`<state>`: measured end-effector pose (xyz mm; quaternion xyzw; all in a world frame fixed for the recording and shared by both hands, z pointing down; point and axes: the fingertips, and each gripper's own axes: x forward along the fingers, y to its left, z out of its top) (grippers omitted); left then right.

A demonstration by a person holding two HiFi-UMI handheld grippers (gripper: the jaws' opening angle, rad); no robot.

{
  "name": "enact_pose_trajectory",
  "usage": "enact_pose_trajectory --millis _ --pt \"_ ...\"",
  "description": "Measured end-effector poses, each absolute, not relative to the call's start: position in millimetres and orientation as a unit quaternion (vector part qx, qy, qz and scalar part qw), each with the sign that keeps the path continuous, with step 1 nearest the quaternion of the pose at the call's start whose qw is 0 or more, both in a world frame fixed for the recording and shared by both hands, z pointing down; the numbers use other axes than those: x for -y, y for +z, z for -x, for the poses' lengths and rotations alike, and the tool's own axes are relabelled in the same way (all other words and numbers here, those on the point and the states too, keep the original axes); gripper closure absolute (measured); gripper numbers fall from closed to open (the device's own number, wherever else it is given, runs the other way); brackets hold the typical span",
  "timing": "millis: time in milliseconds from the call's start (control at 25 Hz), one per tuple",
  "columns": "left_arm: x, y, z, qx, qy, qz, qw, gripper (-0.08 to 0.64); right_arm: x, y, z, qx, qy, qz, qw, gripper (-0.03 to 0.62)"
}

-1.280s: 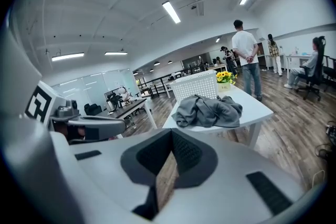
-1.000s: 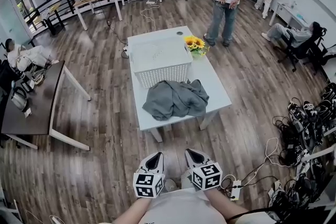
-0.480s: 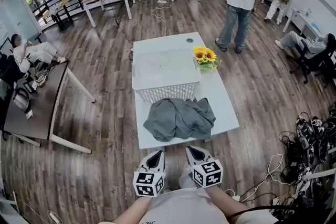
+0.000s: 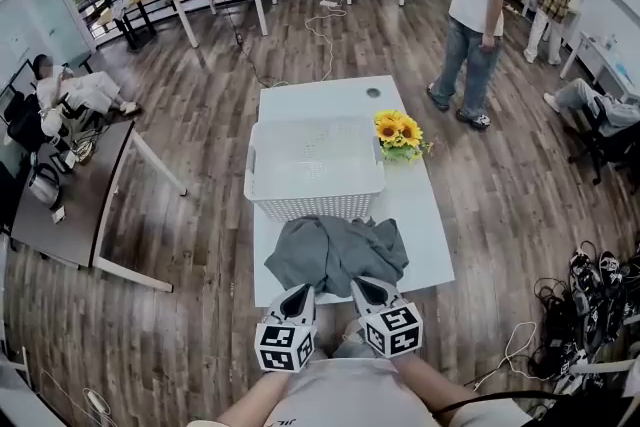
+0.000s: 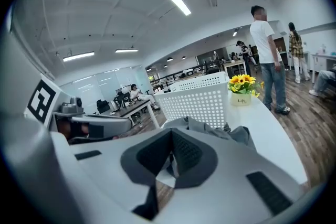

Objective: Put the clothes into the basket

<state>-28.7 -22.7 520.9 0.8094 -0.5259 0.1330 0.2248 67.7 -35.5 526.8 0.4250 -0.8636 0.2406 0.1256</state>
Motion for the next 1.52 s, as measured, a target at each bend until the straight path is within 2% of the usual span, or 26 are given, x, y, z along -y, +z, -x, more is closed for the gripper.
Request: enact_pose_trajectory --millis 640,880,960,1080,1240,1520 --pt "61 531 41 0.496 0.157 -0.821 0.236 0.548 70 535 -51 0.856 0.248 -0.432 0.140 0.578" --pt "73 540 49 0.487 0.170 -0.822 0.240 0.548 80 547 -44 0.857 0.245 -0.421 0.168 0.568" --pt "76 548 50 0.484 0.176 -0.821 0.247 0.548 84 556 -44 0.854 0.245 -0.420 0.183 0.484" --pt "79 559 52 0.481 0.185 -0.818 0.255 0.548 90 569 -44 0.853 0.235 -0.415 0.213 0.398" --pt "83 567 55 0.479 0.191 -0.816 0.262 0.548 94 586 -41 0.854 0.203 -0.396 0.270 0.254" --pt "84 580 57 0.472 0.204 -0.812 0.277 0.548 95 631 -30 0.844 0.169 -0.326 0.390 0.148"
